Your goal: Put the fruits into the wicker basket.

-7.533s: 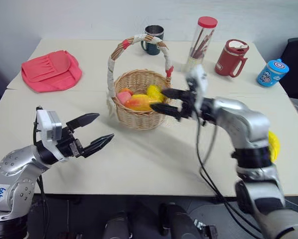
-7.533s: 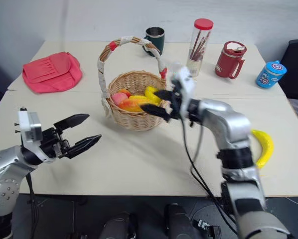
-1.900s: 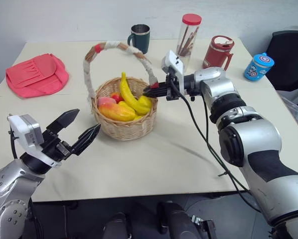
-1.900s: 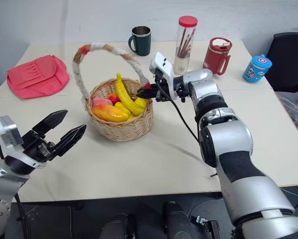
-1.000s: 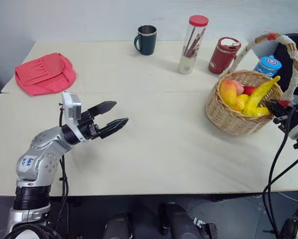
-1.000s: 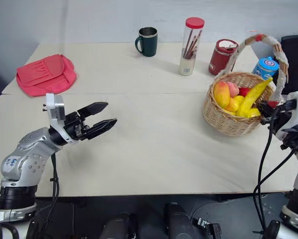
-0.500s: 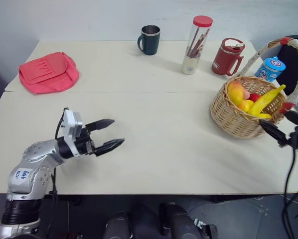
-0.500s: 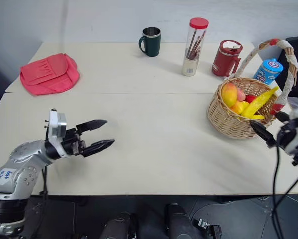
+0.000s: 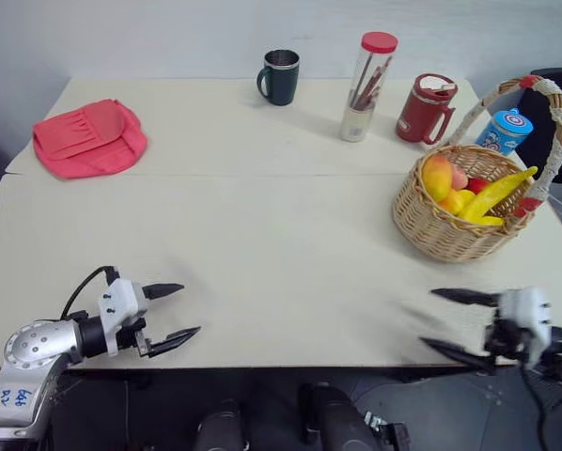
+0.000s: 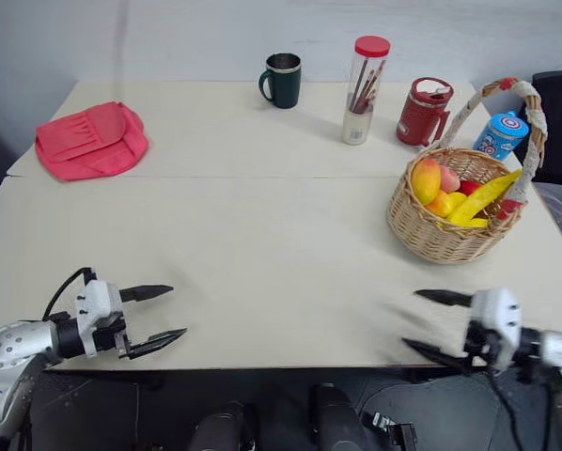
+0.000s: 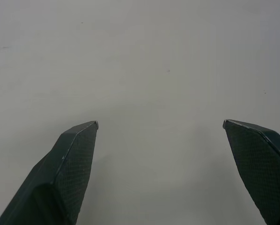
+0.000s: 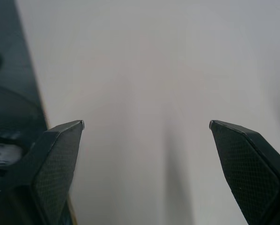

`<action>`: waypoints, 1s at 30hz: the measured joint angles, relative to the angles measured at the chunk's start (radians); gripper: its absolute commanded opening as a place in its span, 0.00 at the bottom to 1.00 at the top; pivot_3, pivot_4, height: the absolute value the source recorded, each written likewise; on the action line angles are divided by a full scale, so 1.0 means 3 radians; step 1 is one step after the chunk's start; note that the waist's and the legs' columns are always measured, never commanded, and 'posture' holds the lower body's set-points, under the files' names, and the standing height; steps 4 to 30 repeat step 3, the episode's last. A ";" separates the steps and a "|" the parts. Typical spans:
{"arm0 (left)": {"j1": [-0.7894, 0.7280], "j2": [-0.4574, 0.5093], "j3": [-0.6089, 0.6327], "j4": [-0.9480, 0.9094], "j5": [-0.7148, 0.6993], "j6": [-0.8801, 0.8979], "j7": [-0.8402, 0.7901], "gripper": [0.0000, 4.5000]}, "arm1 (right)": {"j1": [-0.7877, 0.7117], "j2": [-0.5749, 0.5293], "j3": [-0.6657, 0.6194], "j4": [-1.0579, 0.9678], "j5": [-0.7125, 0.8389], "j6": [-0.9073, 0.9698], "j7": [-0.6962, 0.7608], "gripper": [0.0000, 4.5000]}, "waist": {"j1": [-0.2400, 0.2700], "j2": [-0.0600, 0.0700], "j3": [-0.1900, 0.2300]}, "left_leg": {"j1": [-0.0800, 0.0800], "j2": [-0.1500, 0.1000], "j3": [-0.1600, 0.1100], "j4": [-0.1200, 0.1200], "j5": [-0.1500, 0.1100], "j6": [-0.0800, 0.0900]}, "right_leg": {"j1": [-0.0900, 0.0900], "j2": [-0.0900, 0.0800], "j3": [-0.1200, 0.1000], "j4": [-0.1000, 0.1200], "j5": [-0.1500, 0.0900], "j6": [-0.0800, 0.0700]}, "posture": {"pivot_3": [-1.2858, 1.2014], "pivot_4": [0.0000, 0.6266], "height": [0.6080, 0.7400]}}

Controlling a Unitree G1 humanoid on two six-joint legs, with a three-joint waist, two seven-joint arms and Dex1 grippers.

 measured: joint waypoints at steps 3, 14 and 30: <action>-0.0132 -0.0120 -0.0046 -0.0014 0.0056 -0.0053 0.0142 1.00 | -0.0398 0.0236 0.0401 0.0306 -0.0178 -0.0328 -0.0013 1.00 | 0.0023 0.0001 0.0000 | 0.0000 -0.0001 -0.0002 0.0000 0.0001 0.0000 | 0.0000 -0.0001 -0.0003 0.0002 0.0001 -0.0002 | 0.52 0.24 1.00; -0.0132 -0.0120 -0.0046 -0.0014 0.0056 -0.0053 0.0142 1.00 | -0.0398 0.0236 0.0401 0.0306 -0.0178 -0.0328 -0.0013 1.00 | 0.0023 0.0001 0.0000 | 0.0000 -0.0001 -0.0002 0.0000 0.0001 0.0000 | 0.0000 -0.0001 -0.0003 0.0002 0.0001 -0.0002 | 0.52 0.24 1.00; -0.0132 -0.0120 -0.0046 -0.0014 0.0056 -0.0053 0.0142 1.00 | -0.0398 0.0236 0.0401 0.0306 -0.0178 -0.0328 -0.0013 1.00 | 0.0023 0.0001 0.0000 | 0.0000 -0.0001 -0.0002 0.0000 0.0001 0.0000 | 0.0000 -0.0001 -0.0003 0.0002 0.0001 -0.0002 | 0.52 0.24 1.00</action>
